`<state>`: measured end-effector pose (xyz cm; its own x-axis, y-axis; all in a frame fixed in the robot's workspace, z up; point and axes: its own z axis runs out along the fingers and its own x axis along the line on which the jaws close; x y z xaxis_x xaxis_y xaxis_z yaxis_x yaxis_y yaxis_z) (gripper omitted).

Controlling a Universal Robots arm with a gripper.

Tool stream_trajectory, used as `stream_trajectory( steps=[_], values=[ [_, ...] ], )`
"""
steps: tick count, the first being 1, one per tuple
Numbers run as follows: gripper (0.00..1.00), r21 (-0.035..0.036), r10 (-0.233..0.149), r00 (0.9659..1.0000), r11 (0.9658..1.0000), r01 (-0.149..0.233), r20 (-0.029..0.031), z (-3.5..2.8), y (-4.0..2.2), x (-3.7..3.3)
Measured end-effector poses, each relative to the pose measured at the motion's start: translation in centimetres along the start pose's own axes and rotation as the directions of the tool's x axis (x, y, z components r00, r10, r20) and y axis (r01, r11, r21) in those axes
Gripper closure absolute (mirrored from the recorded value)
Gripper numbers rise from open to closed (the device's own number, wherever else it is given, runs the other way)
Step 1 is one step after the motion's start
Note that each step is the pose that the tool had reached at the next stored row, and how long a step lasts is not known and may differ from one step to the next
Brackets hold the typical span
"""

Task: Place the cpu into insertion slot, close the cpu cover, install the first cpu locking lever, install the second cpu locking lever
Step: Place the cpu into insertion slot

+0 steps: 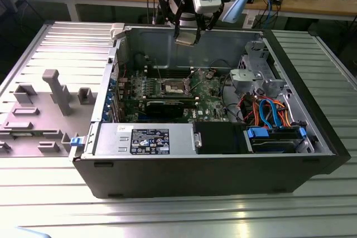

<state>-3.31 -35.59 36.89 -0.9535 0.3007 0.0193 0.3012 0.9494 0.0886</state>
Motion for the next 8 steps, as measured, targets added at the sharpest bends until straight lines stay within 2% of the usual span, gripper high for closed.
stream_trajectory(
  steps=[4,6,8],
  values=[
    [0.45,-0.0004,0.038,0.9993,0.9993,-0.038,0.0035,0.01,-0.01,0.0],
    [0.45,-0.0015,0.077,0.997,0.997,-0.077,0.0069,0.06,-0.01,0.0],
    [0.45,-0.0021,0.099,0.995,0.9951,-0.099,0.0088,0.1,-0.01,0.0]
  ],
)
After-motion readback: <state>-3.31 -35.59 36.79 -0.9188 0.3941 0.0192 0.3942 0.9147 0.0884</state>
